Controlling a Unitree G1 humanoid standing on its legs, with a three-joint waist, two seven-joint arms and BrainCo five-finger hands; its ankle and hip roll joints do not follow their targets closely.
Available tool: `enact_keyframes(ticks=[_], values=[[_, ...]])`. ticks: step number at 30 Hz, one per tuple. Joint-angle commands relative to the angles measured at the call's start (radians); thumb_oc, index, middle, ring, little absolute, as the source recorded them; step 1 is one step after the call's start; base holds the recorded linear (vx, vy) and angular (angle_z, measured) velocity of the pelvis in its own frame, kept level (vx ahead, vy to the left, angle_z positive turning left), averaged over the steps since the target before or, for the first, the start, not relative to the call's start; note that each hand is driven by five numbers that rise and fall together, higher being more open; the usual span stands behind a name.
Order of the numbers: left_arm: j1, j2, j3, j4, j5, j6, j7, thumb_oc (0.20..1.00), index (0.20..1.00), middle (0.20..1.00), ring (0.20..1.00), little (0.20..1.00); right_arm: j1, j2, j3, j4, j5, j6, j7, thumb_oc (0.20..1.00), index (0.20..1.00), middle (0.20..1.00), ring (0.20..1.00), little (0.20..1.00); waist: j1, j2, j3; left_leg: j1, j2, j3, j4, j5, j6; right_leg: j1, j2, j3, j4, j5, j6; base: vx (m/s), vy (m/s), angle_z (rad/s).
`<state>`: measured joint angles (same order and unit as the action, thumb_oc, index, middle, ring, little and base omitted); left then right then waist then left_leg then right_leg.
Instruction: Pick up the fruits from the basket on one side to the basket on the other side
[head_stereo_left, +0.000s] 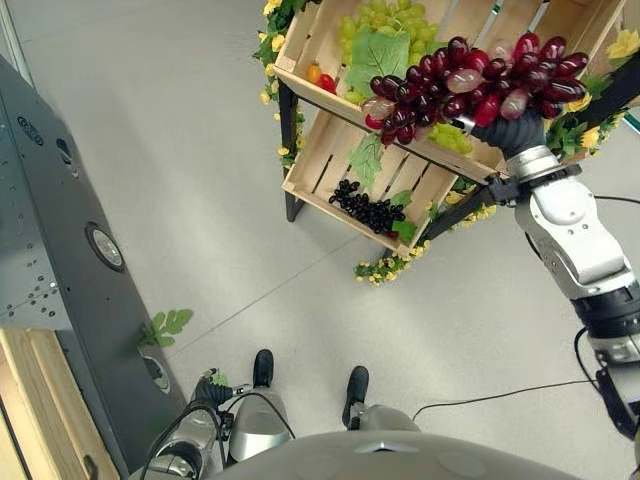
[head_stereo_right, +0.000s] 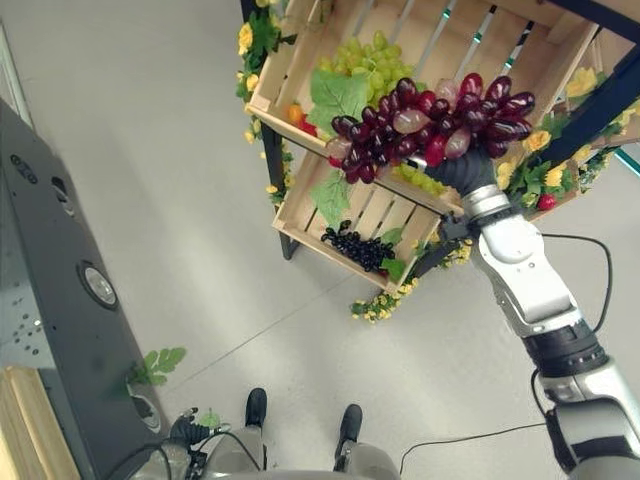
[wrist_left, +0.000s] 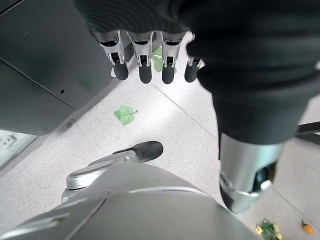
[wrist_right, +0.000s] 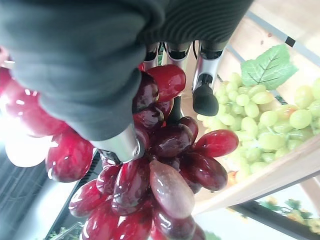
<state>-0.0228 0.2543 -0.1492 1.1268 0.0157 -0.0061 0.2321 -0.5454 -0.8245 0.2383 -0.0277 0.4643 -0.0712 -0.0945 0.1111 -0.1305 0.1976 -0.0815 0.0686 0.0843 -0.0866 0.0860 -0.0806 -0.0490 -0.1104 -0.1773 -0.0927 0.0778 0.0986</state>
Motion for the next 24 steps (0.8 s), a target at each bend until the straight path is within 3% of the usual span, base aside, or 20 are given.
enact_keyframes(ticks=[1, 14, 24], values=[[-0.044, 0.009, -0.065, 0.054, -0.044, -0.002, -0.003, 1.0, 1.0, 1.0, 1.0, 1.0, -0.157, -0.073, 0.008, 0.041, 0.057, -0.041, -0.044, 0.2, 0.2, 0.2, 0.2, 0.2, 0.026, -0.012, -0.022, -0.017, -0.001, -0.037, 0.002, -0.052, 0.006, -0.004, -0.006, 0.003, 0.005, -0.05, 0.059, 0.0, -0.01, 0.04], [-0.053, 0.022, -0.089, 0.062, -0.094, -0.012, -0.008, 1.0, 1.0, 1.0, 1.0, 1.0, -0.361, -0.124, 0.132, 0.302, 0.083, -0.017, -0.066, 0.2, 0.2, 0.2, 0.2, 0.2, 0.049, -0.026, 0.007, -0.049, -0.001, -0.058, 0.005, -0.038, 0.002, -0.022, -0.005, -0.017, 0.005, -0.047, 0.057, -0.01, -0.007, 0.06], [-0.064, 0.035, -0.099, 0.079, -0.133, -0.027, -0.009, 1.0, 1.0, 1.0, 1.0, 1.0, -0.498, -0.125, 0.178, 0.619, 0.06, 0.009, -0.1, 0.2, 0.2, 0.2, 0.2, 0.2, 0.071, -0.026, 0.033, -0.085, -0.006, -0.082, 0.004, -0.025, 0.0, -0.044, -0.006, -0.035, 0.005, -0.045, 0.057, -0.01, -0.001, 0.07]])
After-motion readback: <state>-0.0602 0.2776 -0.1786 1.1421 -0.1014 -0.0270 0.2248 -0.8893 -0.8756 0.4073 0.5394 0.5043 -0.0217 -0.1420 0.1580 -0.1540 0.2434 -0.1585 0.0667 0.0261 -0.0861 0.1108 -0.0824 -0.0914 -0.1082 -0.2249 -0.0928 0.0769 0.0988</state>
